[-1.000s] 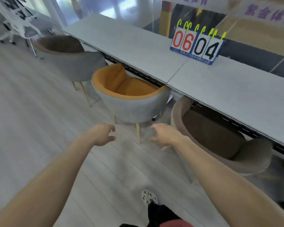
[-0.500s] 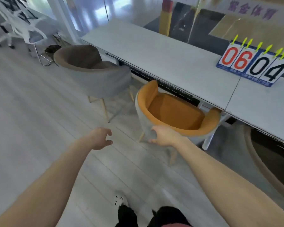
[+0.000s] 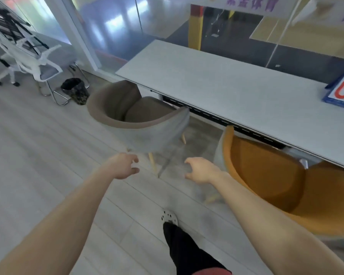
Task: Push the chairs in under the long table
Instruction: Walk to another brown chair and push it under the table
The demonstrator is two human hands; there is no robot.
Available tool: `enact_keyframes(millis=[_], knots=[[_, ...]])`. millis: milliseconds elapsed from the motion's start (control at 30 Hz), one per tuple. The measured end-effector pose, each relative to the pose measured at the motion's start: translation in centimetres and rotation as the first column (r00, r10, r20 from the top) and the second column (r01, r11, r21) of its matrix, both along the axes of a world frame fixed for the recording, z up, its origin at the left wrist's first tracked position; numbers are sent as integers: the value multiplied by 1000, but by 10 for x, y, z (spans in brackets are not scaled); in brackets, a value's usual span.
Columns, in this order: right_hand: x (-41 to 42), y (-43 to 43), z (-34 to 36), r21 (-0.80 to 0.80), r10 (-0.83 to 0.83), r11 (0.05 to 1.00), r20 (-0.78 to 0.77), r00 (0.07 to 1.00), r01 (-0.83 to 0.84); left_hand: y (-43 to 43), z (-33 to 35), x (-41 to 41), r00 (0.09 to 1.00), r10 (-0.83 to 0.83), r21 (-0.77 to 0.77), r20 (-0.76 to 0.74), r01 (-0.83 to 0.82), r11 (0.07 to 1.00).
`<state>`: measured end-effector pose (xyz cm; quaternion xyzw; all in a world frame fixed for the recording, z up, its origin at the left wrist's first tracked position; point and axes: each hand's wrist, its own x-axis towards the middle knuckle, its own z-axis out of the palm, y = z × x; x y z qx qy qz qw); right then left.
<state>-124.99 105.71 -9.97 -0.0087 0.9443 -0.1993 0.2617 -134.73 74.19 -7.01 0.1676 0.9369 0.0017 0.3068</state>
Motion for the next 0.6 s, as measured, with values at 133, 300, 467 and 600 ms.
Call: enact_keyframes(millis=[133, 300, 467, 600], knots=[[-102, -45, -7, -41, -22, 999, 6, 1000, 22, -44, 14, -95, 999, 11, -29, -31, -12, 1000], [-194, -97, -3, -64, -37, 997, 12, 999, 38, -90, 19, -194, 1000, 6, -36, -31, -7, 999], [-260, -135, -12, -68, -90, 993, 26, 996, 92, -124, 2, -285, 991, -130, -56, -36, 128, 990], [-304, -171, -23, -55, -170, 983, 49, 984, 173, -158, -31, -362, 978, -204, -67, -35, 201, 977]])
